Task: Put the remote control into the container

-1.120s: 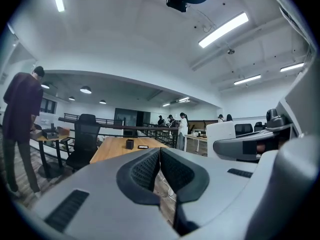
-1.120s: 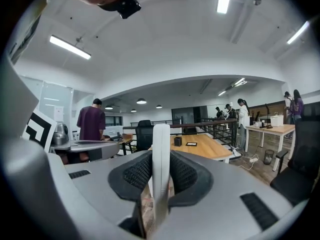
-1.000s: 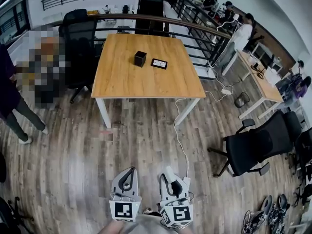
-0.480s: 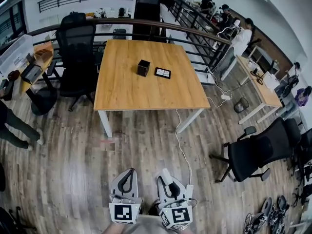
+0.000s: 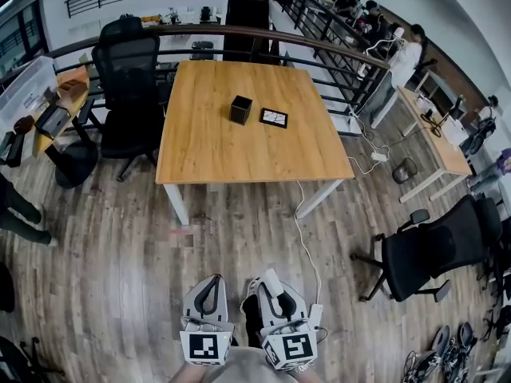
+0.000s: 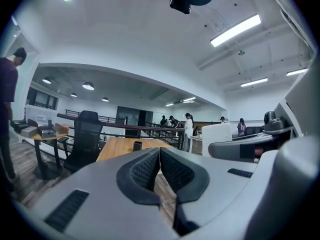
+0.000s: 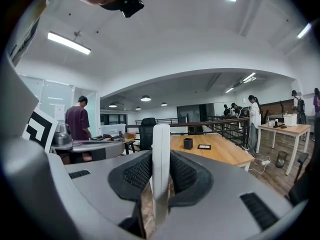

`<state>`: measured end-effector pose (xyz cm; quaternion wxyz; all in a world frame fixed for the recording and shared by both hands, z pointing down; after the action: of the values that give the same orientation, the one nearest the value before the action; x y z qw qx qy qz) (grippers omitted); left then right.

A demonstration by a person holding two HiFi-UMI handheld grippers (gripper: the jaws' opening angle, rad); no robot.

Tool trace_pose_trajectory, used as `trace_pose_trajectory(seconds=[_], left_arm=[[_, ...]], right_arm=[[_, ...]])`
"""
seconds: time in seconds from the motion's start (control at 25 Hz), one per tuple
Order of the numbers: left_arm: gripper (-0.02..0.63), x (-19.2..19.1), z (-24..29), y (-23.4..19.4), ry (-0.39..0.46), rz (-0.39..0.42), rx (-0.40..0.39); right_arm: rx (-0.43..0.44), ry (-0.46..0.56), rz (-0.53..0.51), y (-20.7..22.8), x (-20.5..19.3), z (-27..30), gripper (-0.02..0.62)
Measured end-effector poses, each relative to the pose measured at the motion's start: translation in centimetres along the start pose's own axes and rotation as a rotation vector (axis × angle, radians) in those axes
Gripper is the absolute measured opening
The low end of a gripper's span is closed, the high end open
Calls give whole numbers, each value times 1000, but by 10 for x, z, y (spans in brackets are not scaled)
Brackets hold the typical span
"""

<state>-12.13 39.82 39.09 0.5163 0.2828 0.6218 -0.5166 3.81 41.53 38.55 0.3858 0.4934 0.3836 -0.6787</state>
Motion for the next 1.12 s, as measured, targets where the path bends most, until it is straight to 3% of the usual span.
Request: trace_pose_trajectory(seconds=[0.24, 0.6, 0.76, 1.12], left_arm=[[14, 3, 65, 2, -19, 16, 26], [14, 22, 183, 26, -2, 45, 90], [14, 22, 222, 35, -32, 123, 118], [14, 28, 287, 48, 3, 101, 155]], right_arm=[[34, 5, 18, 47, 2, 56, 106], [79, 29, 67, 150, 8, 143, 106], [117, 63, 81, 189, 15, 176, 106], [150, 64, 106, 241, 17, 224, 105]])
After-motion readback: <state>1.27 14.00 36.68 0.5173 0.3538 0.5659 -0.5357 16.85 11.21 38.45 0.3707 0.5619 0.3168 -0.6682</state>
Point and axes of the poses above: the fingertips, and each gripper's own axes: z forward along the fingers, y to its right, x out of its top, the point moved 8 cm from there along -z, backward along the fingers, and after that the axes turned 12 degrees about -z, right-handed, at the moved point
